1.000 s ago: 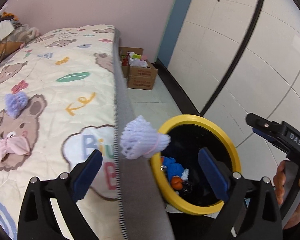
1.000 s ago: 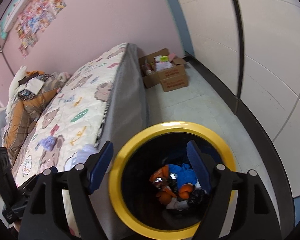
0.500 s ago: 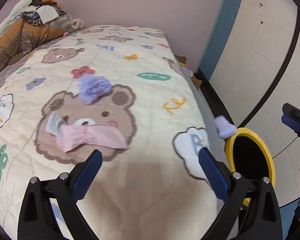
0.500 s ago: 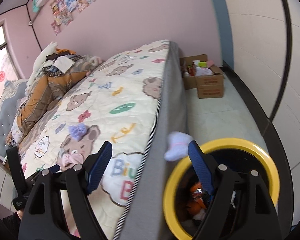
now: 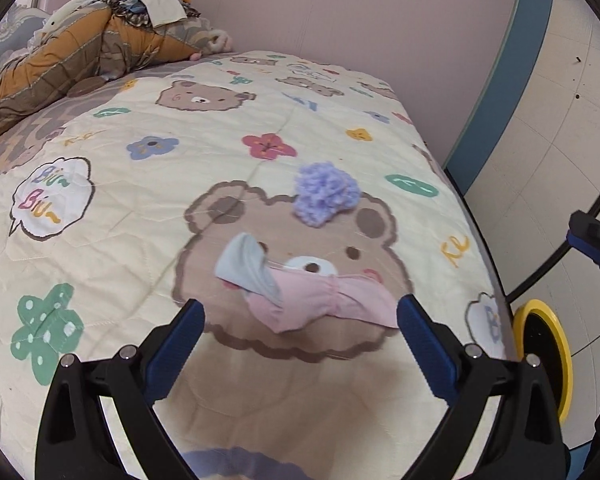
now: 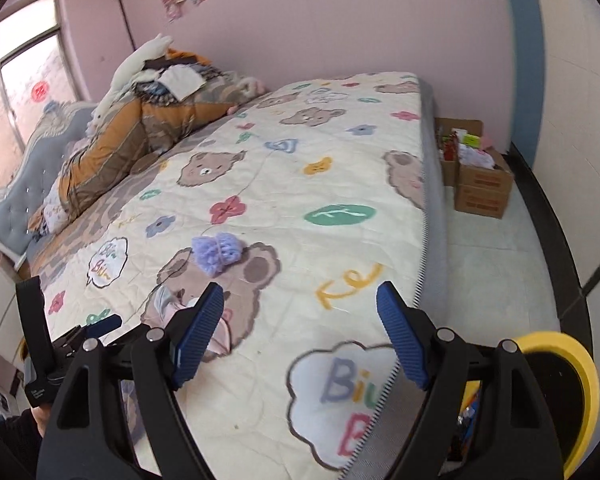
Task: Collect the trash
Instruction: 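Move the right tool to the second lilac bundle while the left tool reaches the pink cloth, then grasp the lilac bundle with the right tool while the left tool grasps the pink cloth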
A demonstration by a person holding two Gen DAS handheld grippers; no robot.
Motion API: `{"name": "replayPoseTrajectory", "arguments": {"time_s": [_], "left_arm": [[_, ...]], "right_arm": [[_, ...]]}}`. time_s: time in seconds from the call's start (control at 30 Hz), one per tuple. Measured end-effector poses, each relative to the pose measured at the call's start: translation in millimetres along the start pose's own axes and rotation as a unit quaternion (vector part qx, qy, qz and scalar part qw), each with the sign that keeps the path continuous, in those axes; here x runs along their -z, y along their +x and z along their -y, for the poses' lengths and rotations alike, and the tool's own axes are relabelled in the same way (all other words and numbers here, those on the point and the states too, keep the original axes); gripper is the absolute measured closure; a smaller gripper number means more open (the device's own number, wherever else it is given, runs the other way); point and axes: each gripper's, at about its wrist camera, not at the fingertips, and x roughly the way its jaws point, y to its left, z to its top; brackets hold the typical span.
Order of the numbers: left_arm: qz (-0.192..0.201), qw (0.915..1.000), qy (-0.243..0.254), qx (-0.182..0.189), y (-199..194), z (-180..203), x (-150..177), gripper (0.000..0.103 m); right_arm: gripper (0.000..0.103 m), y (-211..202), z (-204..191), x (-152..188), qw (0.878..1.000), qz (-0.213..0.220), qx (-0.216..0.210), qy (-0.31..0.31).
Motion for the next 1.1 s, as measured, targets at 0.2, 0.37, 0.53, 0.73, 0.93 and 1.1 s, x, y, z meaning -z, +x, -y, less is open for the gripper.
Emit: {"name": "replayPoseTrajectory", "arguments": {"time_s": [0.2,0.37,0.53,0.73,0.93,1.1], "left_arm": [[-0.011,0.9999,-0.012,-0.006,17.2,-16.5,-2.5,0.010],[-0.023,0.9994,-0.025,-0.009,33.7,-23.6,-4.5,0.010],[-0.031,0.9987,-0.038,-0.010,46.6,-30.1,-6.8,0.010],[-0.040,0.9980,-0.048,-0.005,57.5,-34.9,-8.3,0.010],[-0.042,0.9974,-0.058,0.003,66.2,-33.3,-8.4,0.010],[-0.038,0.9972,-0.063,0.011,71.4,-26.1,-10.0,0.010]], "right_arm": [[0.027,59.0,-41.0,-13.8,0.997,-0.032,-0.034,-0.059],[0.026,110.6,-67.2,-23.1,0.992,-0.060,-0.060,-0.089],[0.023,151.0,-84.5,-28.4,0.987,-0.085,-0.078,-0.115],[0.020,187.1,-103.0,-34.8,0.982,-0.089,-0.082,-0.143],[0.015,218.2,-104.0,-38.8,0.982,-0.103,-0.082,-0.139],[0.015,248.2,-100.3,-40.7,0.981,-0.125,-0.077,-0.126]]}}
